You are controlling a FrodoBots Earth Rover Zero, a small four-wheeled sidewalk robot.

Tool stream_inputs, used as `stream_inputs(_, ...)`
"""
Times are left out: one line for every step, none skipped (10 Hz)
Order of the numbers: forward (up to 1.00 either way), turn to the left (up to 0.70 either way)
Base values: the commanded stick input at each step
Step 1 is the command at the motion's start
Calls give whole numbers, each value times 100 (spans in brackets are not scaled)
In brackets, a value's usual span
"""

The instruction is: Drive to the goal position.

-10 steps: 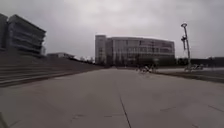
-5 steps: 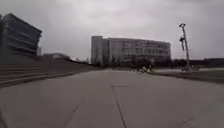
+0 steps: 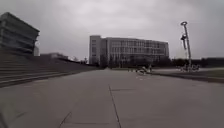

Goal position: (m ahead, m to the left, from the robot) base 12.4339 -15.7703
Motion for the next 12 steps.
stream_inputs(100,0)
stream_inputs(100,0)
stream_inputs(100,0)
stream_inputs(100,0)
stream_inputs(100,0)
stream_inputs(100,0)
stream_inputs(100,0)
stream_inputs(100,0)
stream_inputs(100,0)
stream_inputs(100,0)
stream_inputs(100,0)
stream_inputs(100,-3)
